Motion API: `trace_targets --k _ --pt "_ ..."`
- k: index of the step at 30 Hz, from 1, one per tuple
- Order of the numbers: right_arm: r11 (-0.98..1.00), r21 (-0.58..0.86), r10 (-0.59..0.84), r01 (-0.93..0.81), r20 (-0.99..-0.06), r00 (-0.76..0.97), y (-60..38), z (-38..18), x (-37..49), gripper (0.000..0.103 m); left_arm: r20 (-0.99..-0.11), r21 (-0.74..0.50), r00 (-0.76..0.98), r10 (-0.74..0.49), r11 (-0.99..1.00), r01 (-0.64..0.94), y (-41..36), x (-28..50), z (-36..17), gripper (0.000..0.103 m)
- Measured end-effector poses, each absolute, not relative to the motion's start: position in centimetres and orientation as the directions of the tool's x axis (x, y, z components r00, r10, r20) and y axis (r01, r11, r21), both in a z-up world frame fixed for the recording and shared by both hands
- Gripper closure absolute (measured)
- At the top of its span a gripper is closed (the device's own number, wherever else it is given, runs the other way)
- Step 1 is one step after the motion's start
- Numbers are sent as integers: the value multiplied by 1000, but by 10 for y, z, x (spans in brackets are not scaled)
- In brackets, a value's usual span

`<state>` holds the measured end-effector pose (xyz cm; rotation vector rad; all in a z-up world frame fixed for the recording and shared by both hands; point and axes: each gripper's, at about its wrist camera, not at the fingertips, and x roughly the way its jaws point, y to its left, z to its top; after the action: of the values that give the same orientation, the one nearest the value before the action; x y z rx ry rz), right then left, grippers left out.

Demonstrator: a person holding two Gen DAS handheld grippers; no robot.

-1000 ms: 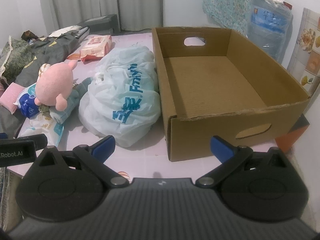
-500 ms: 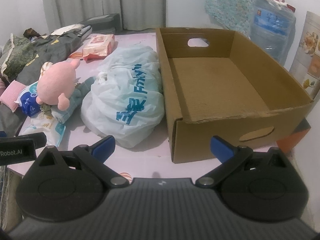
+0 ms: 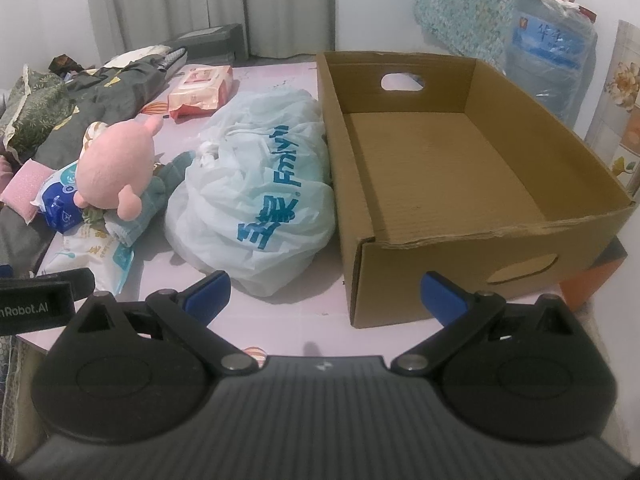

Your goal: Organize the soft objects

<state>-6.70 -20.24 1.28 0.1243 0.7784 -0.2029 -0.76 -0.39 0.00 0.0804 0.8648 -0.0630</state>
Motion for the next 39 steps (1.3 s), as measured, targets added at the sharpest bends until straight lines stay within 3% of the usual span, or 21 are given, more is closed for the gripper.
trace_targets --k 22,29,39 --pt "974 46 -124 222 -712 691 -202 11 -65 1 -766 41 643 -24 995 86 -2 -6 -1 1" --pt "980 94 -59 178 -708 704 -201 16 -61 1 -739 63 674 -14 994 90 7 -1 -1 0" --pt "978 208 140 -29 -544 827 -181 55 -41 1 -672 1 737 -66 996 89 48 12 12 0"
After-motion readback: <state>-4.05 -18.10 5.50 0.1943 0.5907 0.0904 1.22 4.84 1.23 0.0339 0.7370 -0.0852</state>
